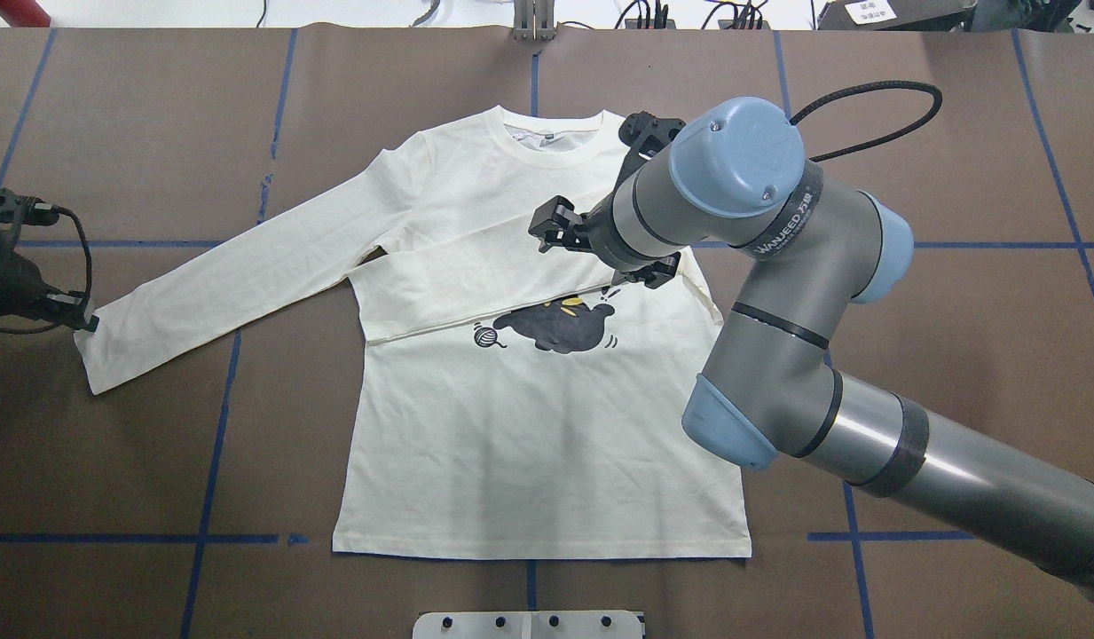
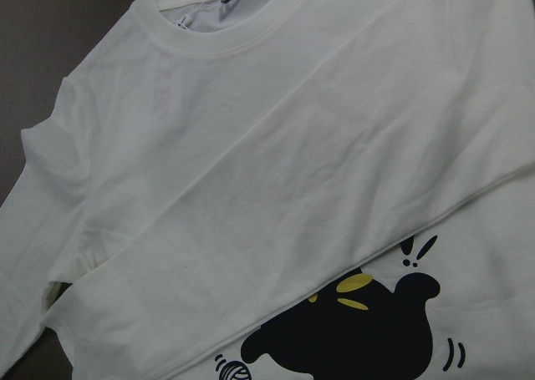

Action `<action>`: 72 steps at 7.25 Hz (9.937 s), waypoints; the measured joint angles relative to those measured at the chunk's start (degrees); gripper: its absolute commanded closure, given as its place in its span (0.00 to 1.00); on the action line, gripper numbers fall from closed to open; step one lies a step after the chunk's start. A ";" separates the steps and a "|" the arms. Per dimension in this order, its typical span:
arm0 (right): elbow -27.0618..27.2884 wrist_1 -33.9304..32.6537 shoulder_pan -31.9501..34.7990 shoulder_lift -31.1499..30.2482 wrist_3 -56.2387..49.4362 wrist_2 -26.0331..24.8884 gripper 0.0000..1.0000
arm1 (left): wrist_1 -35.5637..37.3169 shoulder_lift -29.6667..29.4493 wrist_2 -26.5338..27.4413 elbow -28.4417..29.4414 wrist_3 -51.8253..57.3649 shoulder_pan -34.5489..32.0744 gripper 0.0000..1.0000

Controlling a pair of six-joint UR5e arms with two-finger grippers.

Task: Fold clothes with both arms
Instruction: 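Release the sleeve with the right gripper while the left gripper grasps the other cuff, then fold the held sleeve with the left gripper across the shirt front, then release the sleeve with the left gripper and move both grippers to the hem corners, then grasp both bottom hem corners with the left and right grippers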

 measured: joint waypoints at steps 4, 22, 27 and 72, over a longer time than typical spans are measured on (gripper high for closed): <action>0.78 0.08 0.15 -0.54 0.00 -0.02 0.00 | 2.03 0.05 -2.09 -5.57 -0.42 -0.29 1.00; 20.20 7.12 12.86 -36.11 -13.40 14.61 0.01 | 8.65 -44.04 17.34 -3.64 -45.48 21.19 0.32; 23.72 6.09 -28.70 -37.24 22.22 -28.97 0.19 | 14.72 -24.18 16.64 -25.38 -35.42 18.23 0.30; 34.36 -0.79 -34.02 -43.16 29.83 -29.44 1.00 | 23.34 -1.83 26.27 -44.89 -66.81 47.41 1.00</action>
